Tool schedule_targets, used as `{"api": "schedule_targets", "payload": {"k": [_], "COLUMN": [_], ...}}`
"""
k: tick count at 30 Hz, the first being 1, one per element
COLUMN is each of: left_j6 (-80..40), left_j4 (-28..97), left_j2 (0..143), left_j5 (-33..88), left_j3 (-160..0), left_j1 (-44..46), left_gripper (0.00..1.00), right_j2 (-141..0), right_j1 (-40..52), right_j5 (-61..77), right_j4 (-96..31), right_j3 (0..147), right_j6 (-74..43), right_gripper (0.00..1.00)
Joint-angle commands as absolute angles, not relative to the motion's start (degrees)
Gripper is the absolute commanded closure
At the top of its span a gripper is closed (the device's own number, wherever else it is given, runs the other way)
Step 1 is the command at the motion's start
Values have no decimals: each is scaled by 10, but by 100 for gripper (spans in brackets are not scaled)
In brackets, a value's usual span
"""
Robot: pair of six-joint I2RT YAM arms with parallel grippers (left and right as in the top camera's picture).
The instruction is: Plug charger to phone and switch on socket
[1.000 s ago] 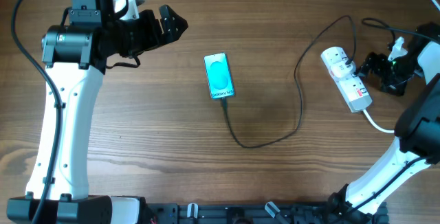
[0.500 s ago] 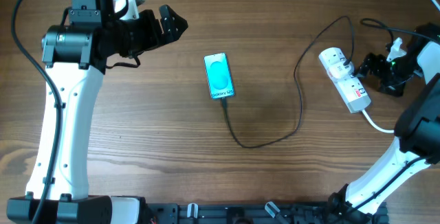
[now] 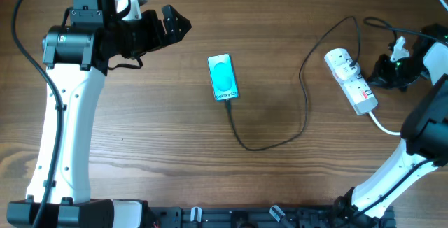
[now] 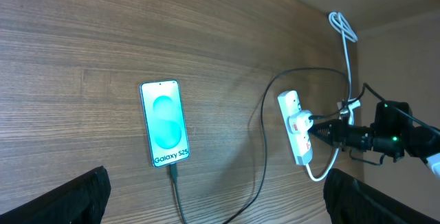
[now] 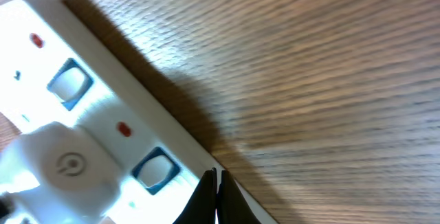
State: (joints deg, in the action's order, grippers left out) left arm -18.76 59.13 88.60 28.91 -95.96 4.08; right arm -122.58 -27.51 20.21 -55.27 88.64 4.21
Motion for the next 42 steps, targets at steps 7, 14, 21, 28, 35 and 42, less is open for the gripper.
{"api": "schedule_targets", "payload": {"k": [7, 14, 21, 28, 35, 42], "left_j6": [-183, -183, -183, -183, -183, -183], "left_j4": [590, 590, 590, 590, 590, 590], "left_j2": [882, 882, 882, 882, 882, 882], "left_j5": [284, 284, 284, 284, 284, 284], "left_j3": [-963, -963, -963, -963, -963, -963], "left_j1": [41, 41, 41, 41, 41, 41], "left_gripper": [0, 0, 0, 0, 0, 0], "right_j2": [-1225, -1225, -1225, -1225, -1225, -1225], "right_j1": [-264, -258, -239, -239, -240, -239], "right_j5": [288, 290, 247, 224, 271, 267], "right_j4": [-518, -519, -532, -532, -532, -549], "right_j3": [884, 884, 884, 884, 884, 884], "right_j6": [23, 29, 45, 45, 76, 89], "right_gripper": [96, 96, 96, 96, 96, 96]}}
